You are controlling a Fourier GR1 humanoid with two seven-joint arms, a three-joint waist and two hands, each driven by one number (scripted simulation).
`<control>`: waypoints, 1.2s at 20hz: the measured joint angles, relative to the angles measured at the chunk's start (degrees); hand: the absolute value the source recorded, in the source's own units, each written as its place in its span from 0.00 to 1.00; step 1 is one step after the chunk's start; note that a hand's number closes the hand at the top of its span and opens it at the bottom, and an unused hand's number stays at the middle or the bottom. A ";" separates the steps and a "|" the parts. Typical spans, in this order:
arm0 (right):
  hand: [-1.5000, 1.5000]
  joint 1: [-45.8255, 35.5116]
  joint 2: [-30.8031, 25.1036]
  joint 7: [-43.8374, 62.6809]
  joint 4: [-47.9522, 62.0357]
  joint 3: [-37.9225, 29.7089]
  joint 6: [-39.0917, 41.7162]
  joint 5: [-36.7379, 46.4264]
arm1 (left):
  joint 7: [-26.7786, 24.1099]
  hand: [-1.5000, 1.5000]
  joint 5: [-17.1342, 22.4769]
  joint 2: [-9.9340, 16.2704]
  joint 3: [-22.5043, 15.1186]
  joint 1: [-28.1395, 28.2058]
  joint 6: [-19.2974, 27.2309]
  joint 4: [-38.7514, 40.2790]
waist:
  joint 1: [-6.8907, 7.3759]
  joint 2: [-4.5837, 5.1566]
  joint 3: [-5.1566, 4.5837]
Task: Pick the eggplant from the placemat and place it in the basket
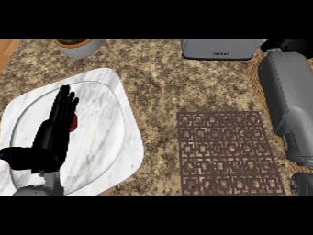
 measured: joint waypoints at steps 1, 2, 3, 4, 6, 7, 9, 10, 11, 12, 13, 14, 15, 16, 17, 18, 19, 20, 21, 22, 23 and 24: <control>1.00 0.71 -0.18 -0.31 -0.47 -0.68 -0.04 0.10 | -0.41 0.50 -0.02 0.08 0.09 0.57 -0.07 -0.09 | -0.15 -0.07 0.00; 1.00 1.29 0.15 -0.19 -0.92 -1.04 0.17 0.72 | -0.56 0.50 -0.13 0.20 0.08 0.99 -0.15 -0.17 | -0.26 -0.12 0.01; 1.00 1.88 0.46 -0.19 -1.44 -1.51 0.31 1.14 | -0.50 0.50 0.40 0.77 0.78 0.96 -0.62 -0.22 | -0.37 -0.16 0.00; 1.00 2.54 0.45 -0.55 -1.76 -2.22 0.17 1.13 | -0.44 0.50 0.56 0.85 0.81 1.31 -0.82 -0.46 | -0.40 -0.17 0.01; 1.00 3.16 0.58 -0.91 -1.94 -3.59 0.33 1.23 | -0.32 0.50 0.25 0.51 0.57 0.87 -0.53 -0.21 | -0.51 -0.14 0.02; 1.00 3.88 0.92 -1.17 -2.51 -4.15 0.35 1.21 | 0.09 0.50 -0.20 0.06 0.26 0.49 0.10 -0.34 | -0.69 -0.19 0.03; 1.00 5.32 1.52 -1.64 -3.04 -5.18 0.33 1.33 | -0.41 0.50 -0.43 -0.39 -0.14 0.89 0.20 -0.38 | -0.72 -0.19 0.03; 1.00 5.91 1.80 -1.82 -3.54 -5.56 0.52 1.39 | -0.80 0.50 0.12 -0.06 0.19 1.73 -0.41 -0.60 | -0.72 -0.23 0.03; 1.00 6.37 2.03 -1.99 -4.06 -5.95 0.80 1.40 | -0.68 0.50 0.47 0.32 0.65 1.75 -0.76 -0.64 | -0.77 -0.26 0.03; 1.00 7.08 2.38 -2.23 -4.64 -6.38 0.87 1.38 | -0.53 0.50 0.32 0.16 0.75 1.23 -0.45 -0.27 | -0.89 -0.27 0.03; 1.00 7.98 2.35 -2.77 -4.68 -7.08 0.51 1.12 | -0.68 0.50 0.17 0.18 0.78 1.01 -0.45 0.10 | -0.87 -0.22 0.03; 1.00 8.47 2.67 -3.02 -5.02 -7.49 0.32 1.09 | -0.58 0.50 0.60 0.51 1.09 1.42 -0.87 -0.39 | -0.77 -0.20 0.04; 1.00 9.05 2.66 -3.46 -5.99 -7.85 0.38 0.81 | 0.13 0.50 0.46 0.48 0.99 1.25 -0.65 -0.85 | -0.86 -0.25 0.05; 1.00 10.00 2.97 -4.08 -6.67 -8.13 0.04 0.50 | 0.23 0.50 0.50 0.54 1.20 0.54 -0.72 -0.40 | -0.94 -0.25 0.04; 1.00 10.98 3.57 -4.59 -7.94 -8.30 -0.23 0.21 | 0.20 0.50 0.80 0.65 1.51 0.47 -0.94 -0.18 | -1.01 -0.34 -0.04; 1.00 11.55 3.64 -5.13 -8.39 -8.75 -0.61 -0.18 | -0.03 0.50 0.94 0.67 1.51 0.86 -1.22 -0.29 | -0.91 -0.35 -0.07; 1.00 12.33 3.80 -5.56 -9.09 -9.15 -0.90 -0.48 | -0.04 0.50 0.94 0.64 1.71 0.43 -1.17 0.23 | -0.95 -0.36 -0.09; 1.00 12.73 3.63 -5.74 -9.64 -9.52 -0.86 -0.60 | 0.22 0.50 0.88 0.61 1.65 0.40 -1.11 -0.11 | -0.92 -0.34 -0.08; 1.00 13.91 4.14 -6.17 -10.17 -9.81 -1.40 -0.67 | 0.17 0.50 0.84 0.43 1.54 0.53 -1.07 -0.17 | -0.89 -0.37 -0.12; 1.00 14.54 4.32 -6.48 -10.44 -10.42 -1.94 -0.93 | 0.49 0.50 0.48 0.36 1.22 0.84 -0.84 -0.95 | -0.76 -0.35 -0.10; 1.00 14.79 4.36 -6.71 -10.74 -10.83 -2.29 -1.15 | 0.10 0.50 0.20 0.14 1.05 0.98 -0.69 -0.82 | -0.71 -0.32 -0.08; 1.00 15.61 4.82 -7.06 -11.69 -11.12 -2.61 -1.59 | 0.24 0.50 0.34 0.20 1.24 0.76 -0.78 -0.68 | -0.80 -0.35 -0.10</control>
